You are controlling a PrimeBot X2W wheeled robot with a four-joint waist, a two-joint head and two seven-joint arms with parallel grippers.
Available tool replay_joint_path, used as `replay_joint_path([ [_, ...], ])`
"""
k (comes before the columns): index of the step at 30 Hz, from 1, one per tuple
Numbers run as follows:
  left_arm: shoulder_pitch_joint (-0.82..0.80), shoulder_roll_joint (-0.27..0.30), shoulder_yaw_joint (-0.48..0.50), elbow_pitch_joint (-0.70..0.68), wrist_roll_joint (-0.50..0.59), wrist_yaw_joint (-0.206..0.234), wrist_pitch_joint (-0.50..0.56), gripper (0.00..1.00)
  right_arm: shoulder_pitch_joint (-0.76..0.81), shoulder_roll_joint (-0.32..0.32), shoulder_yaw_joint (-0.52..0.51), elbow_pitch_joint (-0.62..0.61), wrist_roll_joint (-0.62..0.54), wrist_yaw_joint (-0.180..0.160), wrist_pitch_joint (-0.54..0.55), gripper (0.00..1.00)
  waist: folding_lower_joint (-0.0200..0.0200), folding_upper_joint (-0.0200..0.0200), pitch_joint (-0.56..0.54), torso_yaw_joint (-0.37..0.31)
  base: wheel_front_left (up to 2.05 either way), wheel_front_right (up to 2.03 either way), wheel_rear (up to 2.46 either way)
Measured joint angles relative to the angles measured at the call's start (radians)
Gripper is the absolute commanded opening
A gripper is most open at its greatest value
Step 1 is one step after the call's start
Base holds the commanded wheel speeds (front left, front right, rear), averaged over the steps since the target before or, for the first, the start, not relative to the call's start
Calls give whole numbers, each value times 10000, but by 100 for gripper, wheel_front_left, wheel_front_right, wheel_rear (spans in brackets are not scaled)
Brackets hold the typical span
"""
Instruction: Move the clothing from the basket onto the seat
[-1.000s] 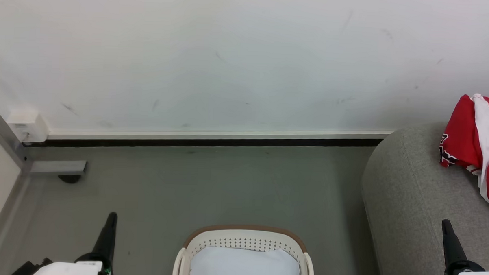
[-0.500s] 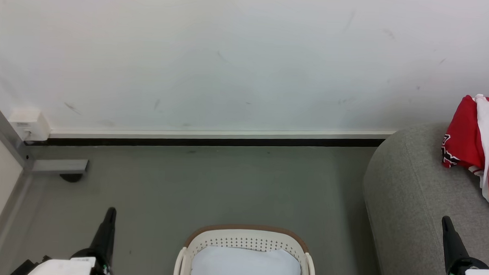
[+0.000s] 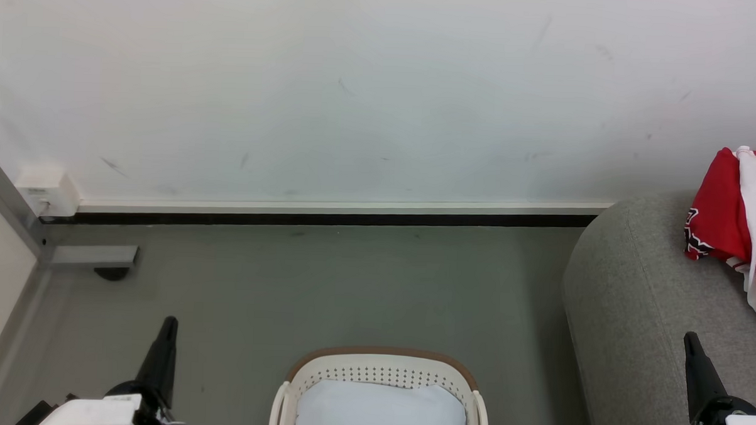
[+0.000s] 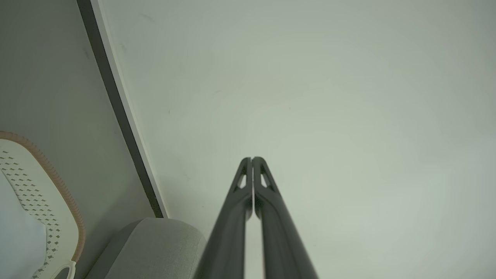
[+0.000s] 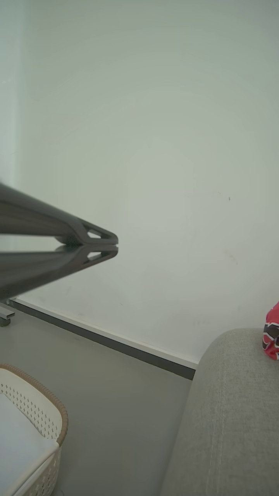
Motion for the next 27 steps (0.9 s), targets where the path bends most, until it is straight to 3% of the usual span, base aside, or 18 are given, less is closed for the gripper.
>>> replay_joint_path([
  [27,-2,2,0,0,0,0,0,0,-2,-4,0,-4,0,0,0,0,0,0,0,0,0,0,0],
])
